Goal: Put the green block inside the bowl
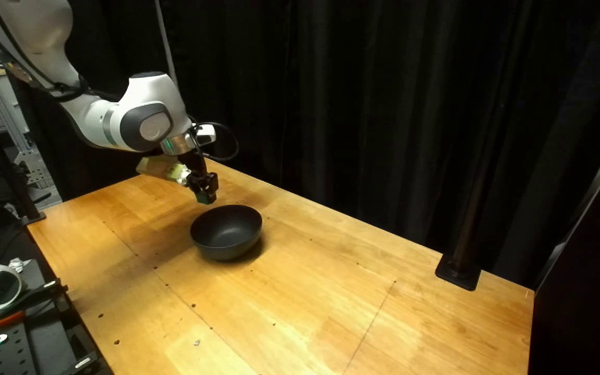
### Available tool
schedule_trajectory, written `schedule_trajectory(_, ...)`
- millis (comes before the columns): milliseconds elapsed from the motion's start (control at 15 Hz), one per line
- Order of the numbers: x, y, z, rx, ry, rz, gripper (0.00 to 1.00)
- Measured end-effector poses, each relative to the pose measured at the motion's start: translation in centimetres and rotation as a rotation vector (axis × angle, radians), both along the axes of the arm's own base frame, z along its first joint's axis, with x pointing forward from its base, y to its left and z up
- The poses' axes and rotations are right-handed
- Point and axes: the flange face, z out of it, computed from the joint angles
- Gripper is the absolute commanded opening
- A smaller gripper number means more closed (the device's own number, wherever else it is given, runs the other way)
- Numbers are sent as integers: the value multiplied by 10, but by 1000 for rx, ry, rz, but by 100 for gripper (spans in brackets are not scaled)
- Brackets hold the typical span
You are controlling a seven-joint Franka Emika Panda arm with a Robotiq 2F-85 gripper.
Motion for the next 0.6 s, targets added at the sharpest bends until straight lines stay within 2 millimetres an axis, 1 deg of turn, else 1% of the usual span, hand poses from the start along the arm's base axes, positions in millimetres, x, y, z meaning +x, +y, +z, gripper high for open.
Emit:
schedule_trajectory(133,8,-17,25,-20,-11,-33,21)
schedule_trajectory(200,11,-29,34,-44,-20,-53,21)
schedule_trajectory(267,14,-43,40,-76,-31,-76,21)
schedule_trajectory(400,18,-73,44,-143,-43,-128,21)
schedule_trajectory(467,19,-88,43,-172,-41,-157,71)
schedule_trajectory(533,19,-100,42,-195,-34,-181,73)
schedule_trajectory(600,18,-110,40,-210,-14,-207,78)
